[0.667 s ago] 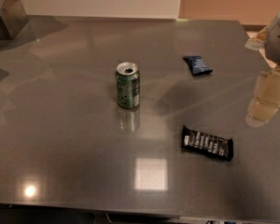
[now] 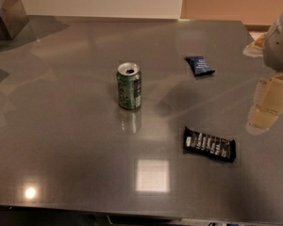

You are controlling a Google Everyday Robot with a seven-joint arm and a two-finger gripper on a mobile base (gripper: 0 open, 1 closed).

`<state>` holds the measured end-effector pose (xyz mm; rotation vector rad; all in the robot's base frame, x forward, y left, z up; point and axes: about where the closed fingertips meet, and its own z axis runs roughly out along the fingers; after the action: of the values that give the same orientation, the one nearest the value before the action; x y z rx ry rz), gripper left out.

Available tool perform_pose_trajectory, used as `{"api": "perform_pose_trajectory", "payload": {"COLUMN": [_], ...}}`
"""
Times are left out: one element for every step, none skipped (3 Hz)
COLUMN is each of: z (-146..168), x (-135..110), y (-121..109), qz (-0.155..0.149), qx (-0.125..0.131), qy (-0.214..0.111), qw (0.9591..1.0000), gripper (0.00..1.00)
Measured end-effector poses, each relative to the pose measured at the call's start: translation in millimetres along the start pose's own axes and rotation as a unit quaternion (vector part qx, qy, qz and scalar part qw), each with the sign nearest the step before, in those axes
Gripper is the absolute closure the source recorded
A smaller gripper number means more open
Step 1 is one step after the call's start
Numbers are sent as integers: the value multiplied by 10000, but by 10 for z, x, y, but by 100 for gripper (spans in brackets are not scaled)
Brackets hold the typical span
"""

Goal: Pick rxbar chocolate

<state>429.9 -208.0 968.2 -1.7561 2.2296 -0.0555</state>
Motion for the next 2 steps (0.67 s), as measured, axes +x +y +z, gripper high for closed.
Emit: {"api": "perform_pose_trajectory", "payload": {"z": [136,399], "x": [-94,-127], "y": [214,370], "qz": [-201,-260], "qx": [-174,-315], "qy": [22,3], "qw": [9996,9992], "gripper": [0,0]}}
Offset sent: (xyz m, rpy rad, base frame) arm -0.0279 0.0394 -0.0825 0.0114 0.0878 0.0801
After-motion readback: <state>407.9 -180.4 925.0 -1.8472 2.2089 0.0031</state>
